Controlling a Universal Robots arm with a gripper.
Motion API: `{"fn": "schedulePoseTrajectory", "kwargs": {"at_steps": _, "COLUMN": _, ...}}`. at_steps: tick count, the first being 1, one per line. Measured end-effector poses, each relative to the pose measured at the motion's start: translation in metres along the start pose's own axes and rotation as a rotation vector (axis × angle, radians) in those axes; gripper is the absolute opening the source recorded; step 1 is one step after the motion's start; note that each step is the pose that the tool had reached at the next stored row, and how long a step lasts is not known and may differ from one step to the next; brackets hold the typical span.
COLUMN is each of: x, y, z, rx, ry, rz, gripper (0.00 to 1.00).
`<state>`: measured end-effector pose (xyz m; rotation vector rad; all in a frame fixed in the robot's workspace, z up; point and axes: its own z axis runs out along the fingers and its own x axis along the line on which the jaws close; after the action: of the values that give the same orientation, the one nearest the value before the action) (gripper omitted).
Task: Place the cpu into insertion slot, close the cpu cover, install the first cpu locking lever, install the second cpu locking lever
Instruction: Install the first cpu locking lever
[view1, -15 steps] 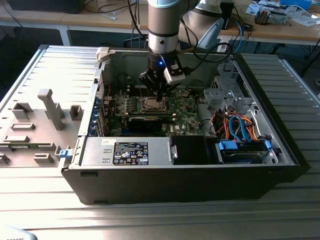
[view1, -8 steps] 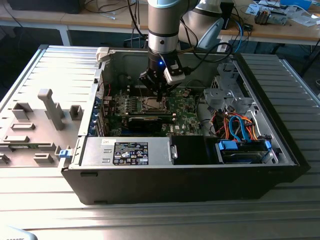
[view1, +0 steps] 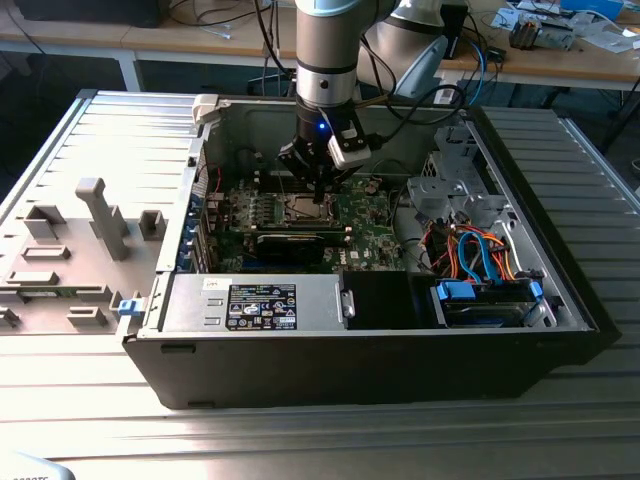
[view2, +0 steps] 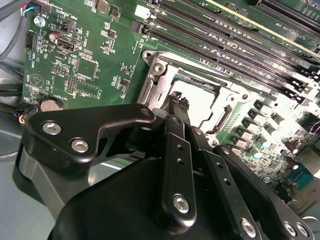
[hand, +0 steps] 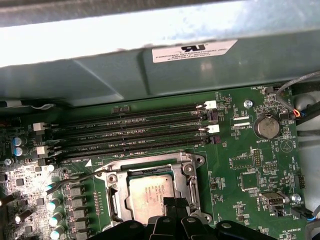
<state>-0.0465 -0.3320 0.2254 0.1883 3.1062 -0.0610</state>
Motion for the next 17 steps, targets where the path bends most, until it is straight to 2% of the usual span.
{"fn": "schedulePoseTrajectory", "kwargs": {"at_steps": 17, "x": 0.0000, "y": 0.0000, "z": 0.0000, "rx": -0.0003, "ry": -0.0004, "rz": -0.009, "gripper": 0.11}}
